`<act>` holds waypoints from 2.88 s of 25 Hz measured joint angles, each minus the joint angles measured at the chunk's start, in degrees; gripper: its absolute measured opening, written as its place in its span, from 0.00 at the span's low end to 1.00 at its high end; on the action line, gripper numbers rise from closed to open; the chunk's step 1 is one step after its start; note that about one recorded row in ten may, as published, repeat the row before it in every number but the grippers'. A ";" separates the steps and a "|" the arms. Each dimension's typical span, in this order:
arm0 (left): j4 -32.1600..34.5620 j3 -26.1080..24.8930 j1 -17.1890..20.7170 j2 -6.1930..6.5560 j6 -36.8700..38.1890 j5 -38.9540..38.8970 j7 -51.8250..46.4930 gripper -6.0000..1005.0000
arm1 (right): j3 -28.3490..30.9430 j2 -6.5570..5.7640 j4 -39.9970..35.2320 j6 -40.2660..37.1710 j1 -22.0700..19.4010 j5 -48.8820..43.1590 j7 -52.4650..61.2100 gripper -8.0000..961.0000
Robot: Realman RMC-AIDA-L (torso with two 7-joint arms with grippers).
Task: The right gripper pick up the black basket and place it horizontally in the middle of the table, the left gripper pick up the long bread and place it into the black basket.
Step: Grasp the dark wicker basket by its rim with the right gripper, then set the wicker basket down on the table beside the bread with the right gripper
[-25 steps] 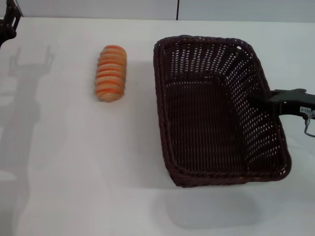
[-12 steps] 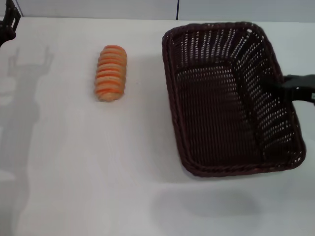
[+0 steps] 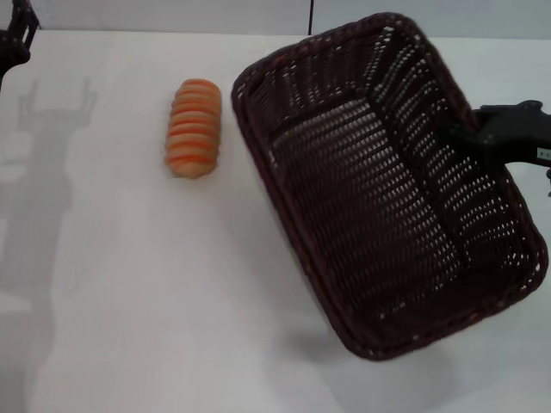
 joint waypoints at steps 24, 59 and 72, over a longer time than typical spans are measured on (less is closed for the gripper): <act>-0.01 0.11 -0.80 -0.18 -0.09 0.25 0.00 0.81 | 3.48 -2.48 5.19 -20.50 15.92 -12.40 -28.32 0.21; 0.49 0.53 -2.29 -0.01 -1.36 -0.08 -1.50 0.81 | -11.88 0.73 10.84 7.64 20.38 -8.89 -47.40 0.22; 0.62 0.45 -2.47 0.08 -1.89 -0.07 -1.44 0.81 | -15.66 0.75 5.98 9.20 16.28 -1.21 -48.10 0.67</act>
